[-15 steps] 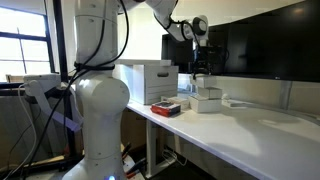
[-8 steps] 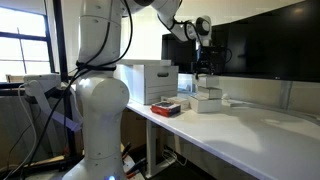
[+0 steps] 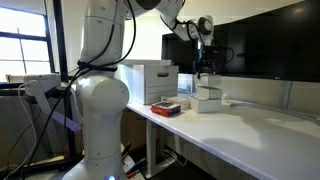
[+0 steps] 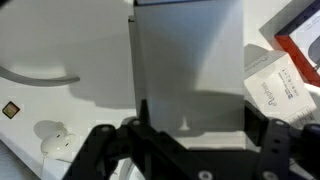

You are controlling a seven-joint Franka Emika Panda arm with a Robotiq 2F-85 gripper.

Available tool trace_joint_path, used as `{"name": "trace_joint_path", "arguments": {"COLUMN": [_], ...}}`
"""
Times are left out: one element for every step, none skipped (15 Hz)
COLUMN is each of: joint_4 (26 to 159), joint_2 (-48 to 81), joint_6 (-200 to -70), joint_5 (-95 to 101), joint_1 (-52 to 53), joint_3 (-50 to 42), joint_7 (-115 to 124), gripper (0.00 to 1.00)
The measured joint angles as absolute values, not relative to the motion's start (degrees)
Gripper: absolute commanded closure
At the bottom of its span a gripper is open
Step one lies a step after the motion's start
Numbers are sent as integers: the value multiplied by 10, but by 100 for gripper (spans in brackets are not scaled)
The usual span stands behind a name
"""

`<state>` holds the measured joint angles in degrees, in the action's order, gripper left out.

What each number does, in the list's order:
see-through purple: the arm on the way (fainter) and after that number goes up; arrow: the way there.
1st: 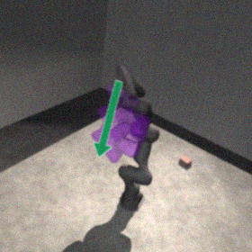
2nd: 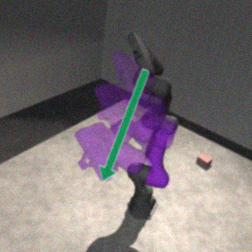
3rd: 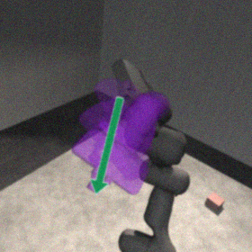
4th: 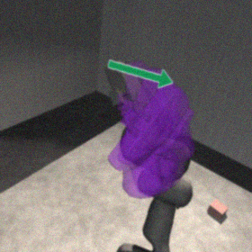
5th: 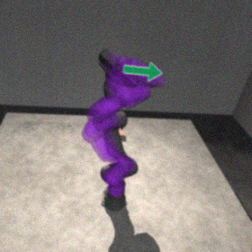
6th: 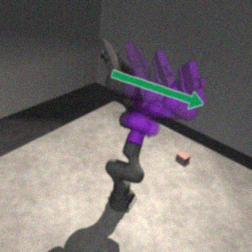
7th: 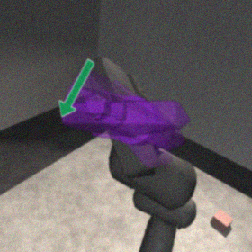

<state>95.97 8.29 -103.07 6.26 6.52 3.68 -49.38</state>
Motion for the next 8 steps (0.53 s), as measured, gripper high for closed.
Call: {"name": "trace_joint_path", "arguments": {"joint_4": [955, 952, 948, 945, 942, 939, 937, 934], "joint_2": [87, 91, 95, 98, 102, 105, 109, 112], "joint_6": [-1031, -1031, -1031, -1031, -1031, -1031, -1031, -1031], "joint_5": [62, 62, 62, 62, 62, 62, 62, 62], "joint_1": [64, 63, 62, 61, 61, 61, 60, 60], "joint_3": [37, 37, 37, 37, 37, 37, 37, 37], "joint_7": [-494, -493, -493, -493, -493, -493, -493, -492], "gripper": [39, 39, 39, 39, 39, 39, 39, 39]}}
